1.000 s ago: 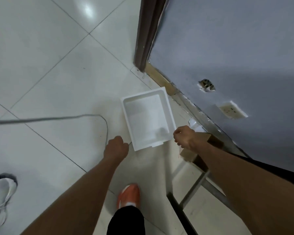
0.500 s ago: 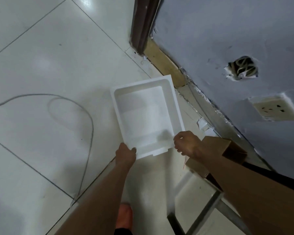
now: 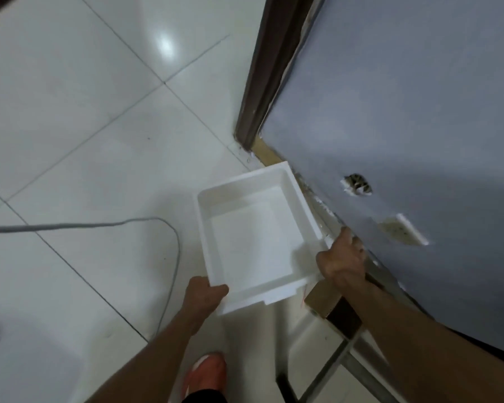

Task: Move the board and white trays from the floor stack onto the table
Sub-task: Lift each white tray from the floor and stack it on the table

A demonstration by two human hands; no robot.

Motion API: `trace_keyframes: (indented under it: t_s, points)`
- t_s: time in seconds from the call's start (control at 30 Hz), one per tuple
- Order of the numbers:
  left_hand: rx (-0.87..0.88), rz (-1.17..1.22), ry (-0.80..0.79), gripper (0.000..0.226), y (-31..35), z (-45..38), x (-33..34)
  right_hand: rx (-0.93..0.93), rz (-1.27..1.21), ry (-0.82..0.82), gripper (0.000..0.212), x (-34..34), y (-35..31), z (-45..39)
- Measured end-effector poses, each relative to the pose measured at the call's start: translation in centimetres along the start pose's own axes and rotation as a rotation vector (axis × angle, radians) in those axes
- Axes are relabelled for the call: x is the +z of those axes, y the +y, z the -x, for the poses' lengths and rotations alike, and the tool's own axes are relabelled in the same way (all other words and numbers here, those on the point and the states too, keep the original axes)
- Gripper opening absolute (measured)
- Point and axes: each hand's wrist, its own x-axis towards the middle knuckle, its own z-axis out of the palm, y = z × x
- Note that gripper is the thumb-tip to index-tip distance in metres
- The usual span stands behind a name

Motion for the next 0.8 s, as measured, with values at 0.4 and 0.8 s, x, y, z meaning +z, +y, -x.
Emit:
trace_keyframes:
  t_s: [0.4, 0.8]
  points:
    - [0.252, 0.114, 0.081, 0.010, 9.9, 22.5, -5.1, -0.212, -0.340, -0.144, 0.045, -19.9, 0.0, 16.0]
    - [0.607, 0.127, 0.075, 0.042, 12.1, 47.2, -3.0, -0.362, -0.486, -0.060, 0.063, -32.0, 12.6, 32.9]
